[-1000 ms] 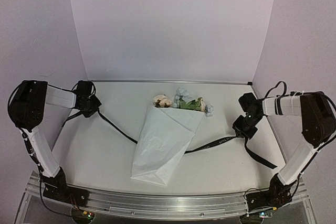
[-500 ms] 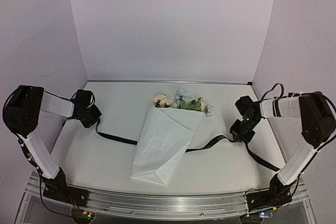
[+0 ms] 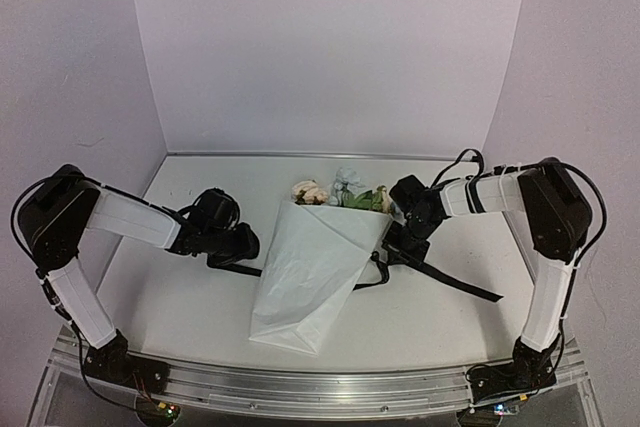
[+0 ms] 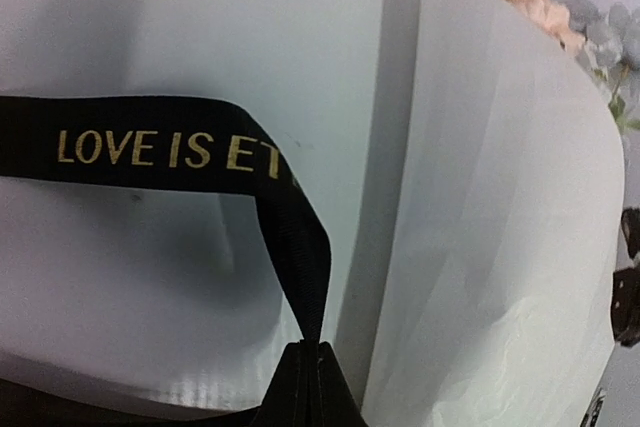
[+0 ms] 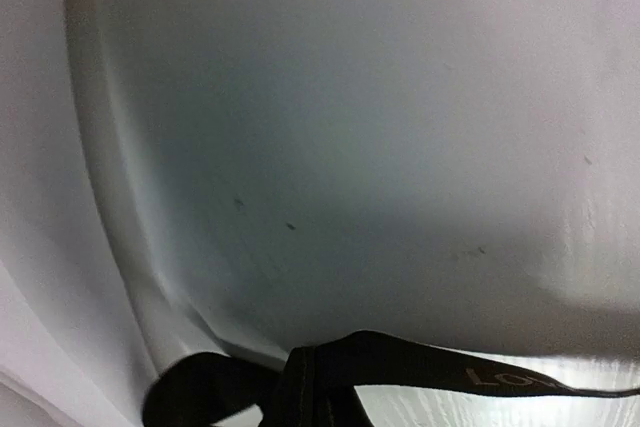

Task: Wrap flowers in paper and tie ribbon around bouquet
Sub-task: Place the left side of the ribbon on the folded bouquet.

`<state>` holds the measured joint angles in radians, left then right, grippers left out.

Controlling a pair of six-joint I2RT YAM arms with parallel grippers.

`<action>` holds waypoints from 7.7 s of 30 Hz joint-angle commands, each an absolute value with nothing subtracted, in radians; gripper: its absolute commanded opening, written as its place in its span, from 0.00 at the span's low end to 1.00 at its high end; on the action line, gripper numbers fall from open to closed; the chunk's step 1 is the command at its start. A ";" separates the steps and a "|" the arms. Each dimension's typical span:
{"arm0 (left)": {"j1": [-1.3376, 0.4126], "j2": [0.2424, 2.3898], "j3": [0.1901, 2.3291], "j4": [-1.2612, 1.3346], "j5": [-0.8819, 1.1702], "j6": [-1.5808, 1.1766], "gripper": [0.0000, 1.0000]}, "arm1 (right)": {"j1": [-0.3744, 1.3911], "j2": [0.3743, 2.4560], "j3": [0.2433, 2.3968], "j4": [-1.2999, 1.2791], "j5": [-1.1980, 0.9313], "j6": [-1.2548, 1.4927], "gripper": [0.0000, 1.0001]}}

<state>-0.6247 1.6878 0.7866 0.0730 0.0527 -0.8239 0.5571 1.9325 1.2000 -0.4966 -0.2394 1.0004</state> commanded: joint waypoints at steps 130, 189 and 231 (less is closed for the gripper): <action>-1.145 1.948 1.411 0.145 0.230 -0.114 0.61 | 0.370 1.646 1.210 -0.967 -0.374 0.559 0.65; -0.951 1.538 0.921 -0.207 -0.104 -0.246 0.61 | 0.545 1.882 1.383 -1.072 -0.318 0.437 0.00; -0.953 1.577 0.960 -0.273 -0.044 -0.166 0.75 | 0.682 1.492 0.641 -0.590 0.211 1.150 0.14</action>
